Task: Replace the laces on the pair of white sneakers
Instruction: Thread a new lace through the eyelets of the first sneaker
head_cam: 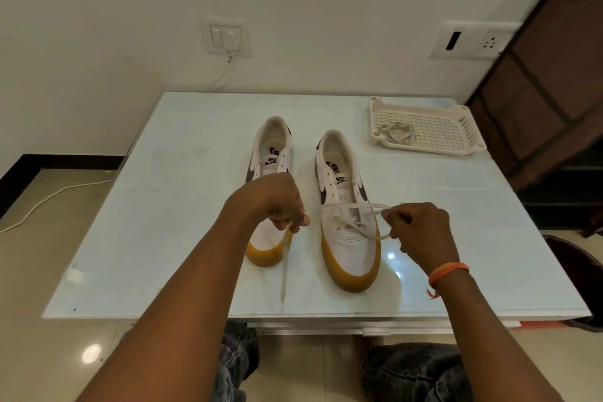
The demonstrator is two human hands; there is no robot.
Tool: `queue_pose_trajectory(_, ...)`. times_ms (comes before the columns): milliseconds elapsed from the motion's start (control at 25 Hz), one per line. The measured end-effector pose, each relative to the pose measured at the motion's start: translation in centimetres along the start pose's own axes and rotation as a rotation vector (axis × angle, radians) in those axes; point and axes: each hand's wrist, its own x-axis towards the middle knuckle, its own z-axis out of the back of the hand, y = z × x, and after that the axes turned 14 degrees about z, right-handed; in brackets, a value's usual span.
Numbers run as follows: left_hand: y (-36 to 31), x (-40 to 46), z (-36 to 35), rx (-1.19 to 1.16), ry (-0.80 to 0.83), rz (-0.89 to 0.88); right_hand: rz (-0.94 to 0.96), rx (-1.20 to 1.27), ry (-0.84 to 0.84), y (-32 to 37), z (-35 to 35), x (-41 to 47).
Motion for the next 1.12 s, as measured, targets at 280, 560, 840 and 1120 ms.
queue_pose_trajectory(280,-1.5,-1.1,-0.3,-0.137,0.141,-0.187,0.546,-0.210,0.069,4.9,-2.4,-1.9)
queue_pose_trajectory(560,-0.8,-1.1,0.7,-0.196,0.171,-0.173,0.508,-0.276,-0.163,2.6,-1.7,-0.6)
queue_pose_trajectory(840,0.3,-1.9,2.3,-0.357,0.238,-0.323,0.035,-0.253,-0.020,-0.8,-0.5,0.1)
queue_pose_trajectory(1120,-0.8,-1.7,1.9,-0.855,0.332,-0.586,0.238,-0.098,0.234,3.5,-3.0,-2.2)
